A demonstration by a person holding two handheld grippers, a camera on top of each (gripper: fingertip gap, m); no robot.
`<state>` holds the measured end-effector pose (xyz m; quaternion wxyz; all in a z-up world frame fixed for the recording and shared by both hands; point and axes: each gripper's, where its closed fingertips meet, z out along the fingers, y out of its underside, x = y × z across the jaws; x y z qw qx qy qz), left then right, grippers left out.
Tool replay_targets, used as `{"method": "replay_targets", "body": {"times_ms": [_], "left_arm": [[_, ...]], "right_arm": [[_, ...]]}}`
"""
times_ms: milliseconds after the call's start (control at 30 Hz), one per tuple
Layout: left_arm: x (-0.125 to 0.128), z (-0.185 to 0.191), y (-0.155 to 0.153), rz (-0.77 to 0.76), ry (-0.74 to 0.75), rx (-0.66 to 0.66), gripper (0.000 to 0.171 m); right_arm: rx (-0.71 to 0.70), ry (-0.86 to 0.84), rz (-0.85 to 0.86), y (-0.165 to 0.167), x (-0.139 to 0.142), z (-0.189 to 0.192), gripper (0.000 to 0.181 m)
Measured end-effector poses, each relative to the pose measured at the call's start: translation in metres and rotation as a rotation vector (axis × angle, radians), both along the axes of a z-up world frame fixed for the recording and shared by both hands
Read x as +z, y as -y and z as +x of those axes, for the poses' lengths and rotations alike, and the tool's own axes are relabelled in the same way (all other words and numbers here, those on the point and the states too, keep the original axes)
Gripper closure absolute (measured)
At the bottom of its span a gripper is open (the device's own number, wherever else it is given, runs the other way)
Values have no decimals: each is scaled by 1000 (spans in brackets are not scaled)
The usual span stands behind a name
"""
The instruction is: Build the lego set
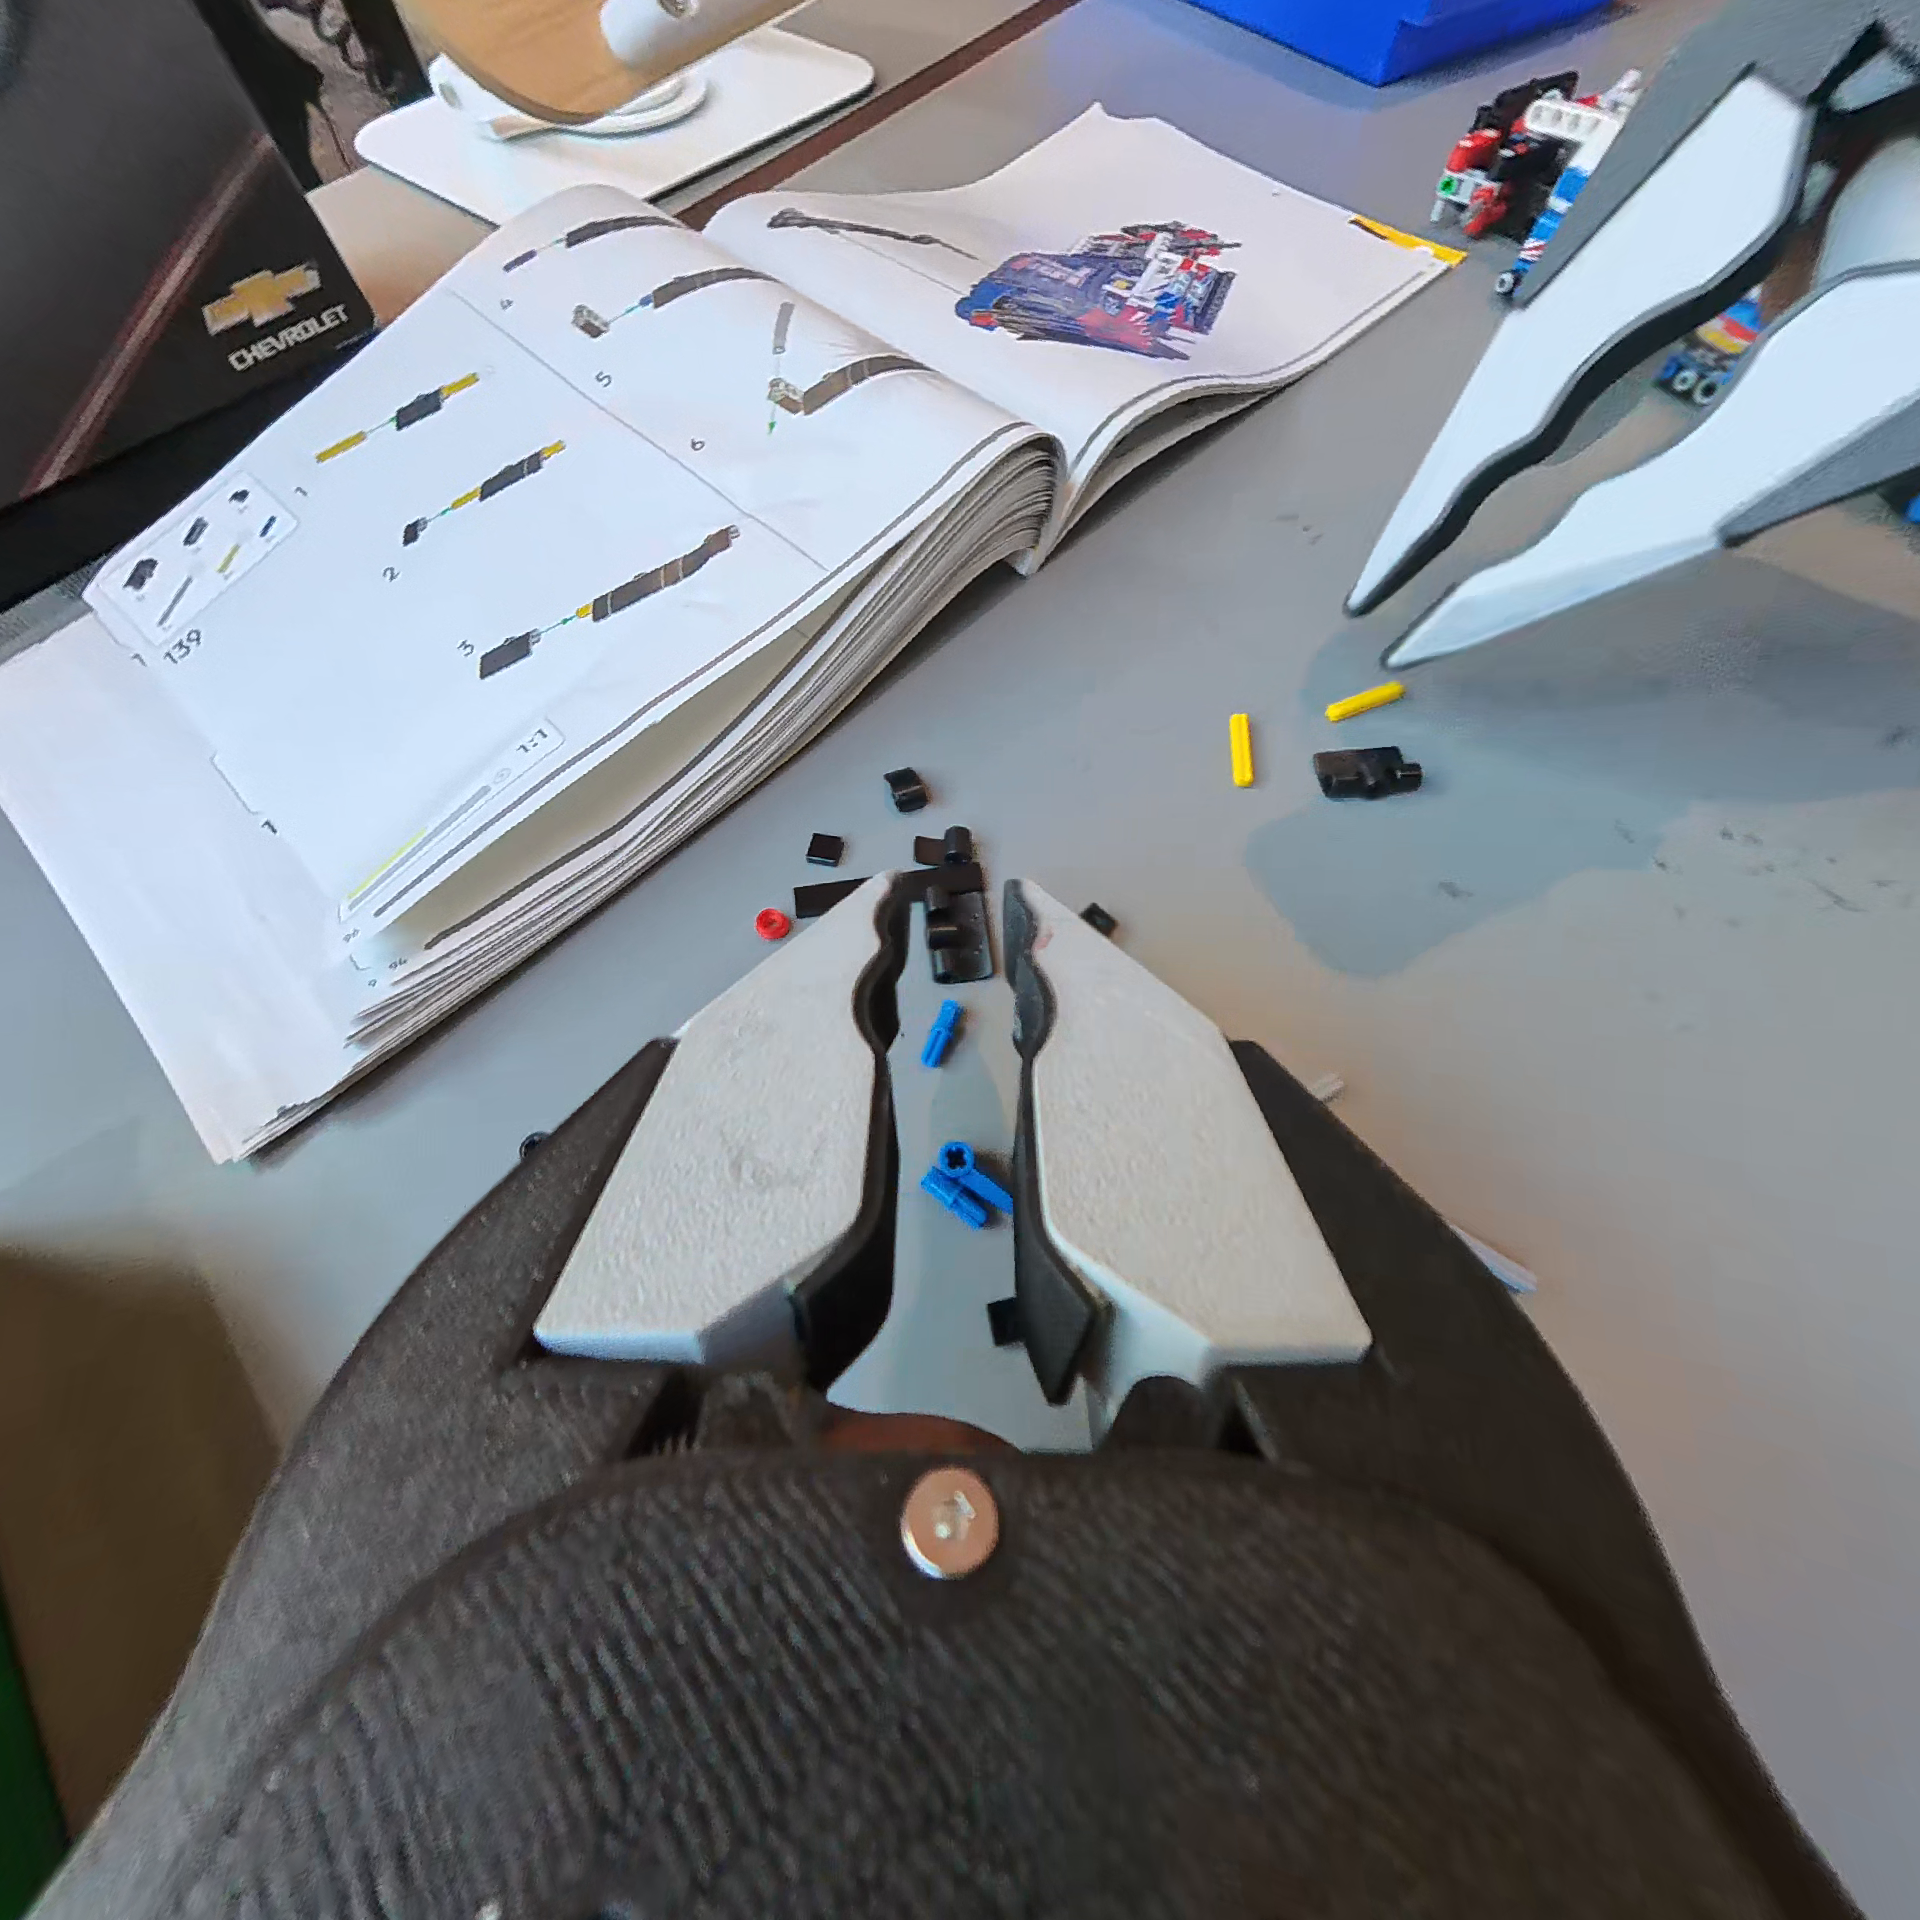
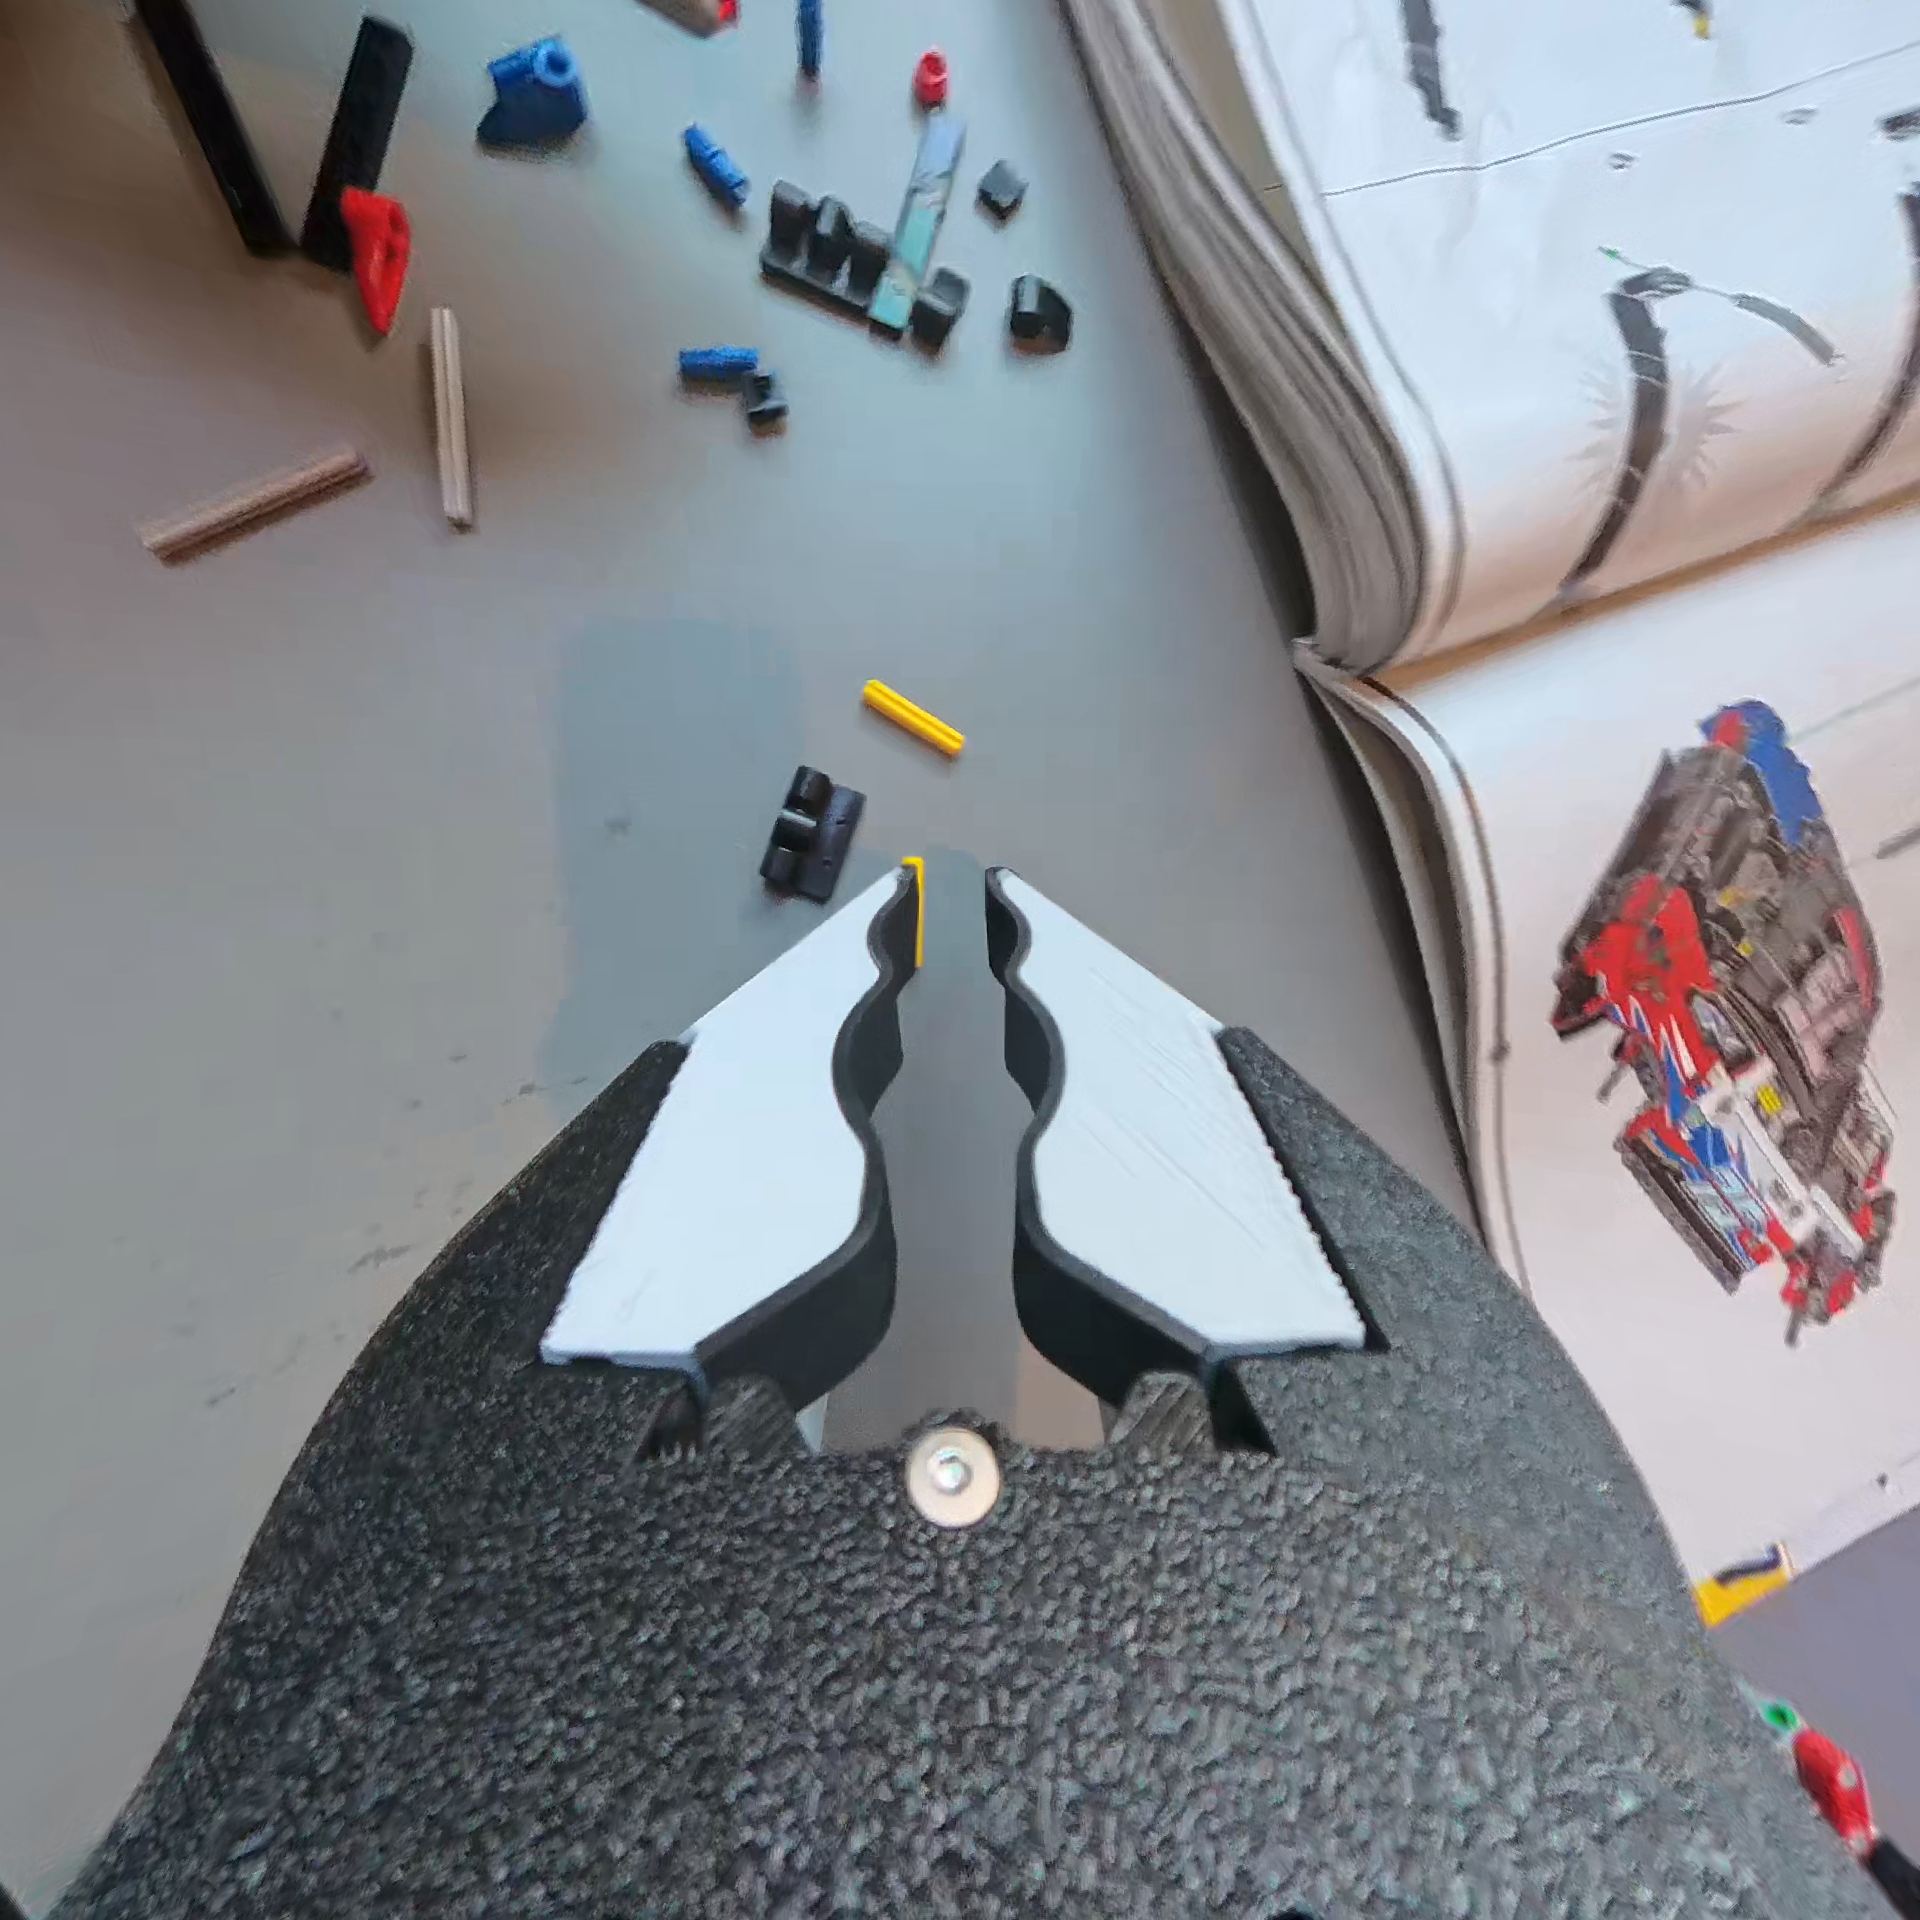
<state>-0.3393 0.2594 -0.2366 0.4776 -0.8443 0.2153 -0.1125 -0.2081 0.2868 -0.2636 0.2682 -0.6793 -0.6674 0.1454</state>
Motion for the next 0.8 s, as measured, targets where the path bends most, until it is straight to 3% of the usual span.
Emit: {"method": "replay_targets", "body": {"times_ms": [100,167,267,400,533,800], "left_arm": [[-2,-4,-1,-21,19,18,157],[-4,-5,-2,-25,17,19,157],[-5,-3,-1,-23,1,15,157],[-5,-3,-1,-20,-10,13,158],[-6,-4,-2,-21,-14,18,158],[-7,-7,-2,-26,-11,30,158]], "right_arm": [[-69,-58,-40,-6,15,2,168],[-50,-98,-97,7,20,-5,162],[3,-56,-73,27,7,-13,157],[42,16,-8,34,-15,-21,165],[20,35,21,24,-17,-20,174],[-20,32,34,9,-10,-15,172]]}}
